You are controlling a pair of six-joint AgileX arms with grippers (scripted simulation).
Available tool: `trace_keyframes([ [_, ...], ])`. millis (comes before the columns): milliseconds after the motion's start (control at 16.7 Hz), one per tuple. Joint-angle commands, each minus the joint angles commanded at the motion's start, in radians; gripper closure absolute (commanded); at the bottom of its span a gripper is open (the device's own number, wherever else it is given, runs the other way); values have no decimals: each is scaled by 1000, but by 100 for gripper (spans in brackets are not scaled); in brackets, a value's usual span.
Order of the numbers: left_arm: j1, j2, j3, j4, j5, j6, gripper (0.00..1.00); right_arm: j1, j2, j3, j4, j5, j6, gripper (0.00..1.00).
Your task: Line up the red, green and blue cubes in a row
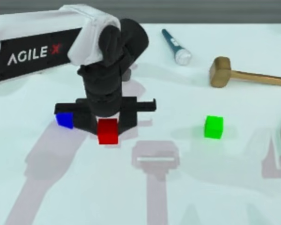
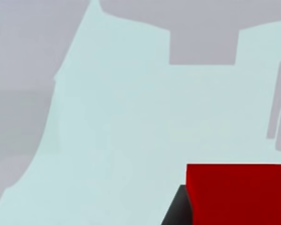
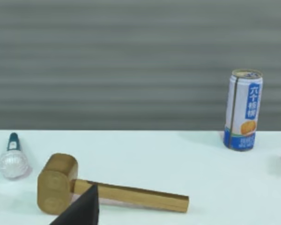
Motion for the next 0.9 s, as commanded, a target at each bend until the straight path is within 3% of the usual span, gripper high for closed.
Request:
trace_keyframes([
  [240,6,17,-25,39,0,4,100,0,0,0,0,0,0,0],
  [600,4,91,-146,239,1,4,100,0,0,0,0,0,0,0],
  [840,3,96,-153,250,1,4,100,0,0,0,0,0,0,0],
  [900,3,96,-153,250,1,4,92,0,0,0,0,0,0,0],
])
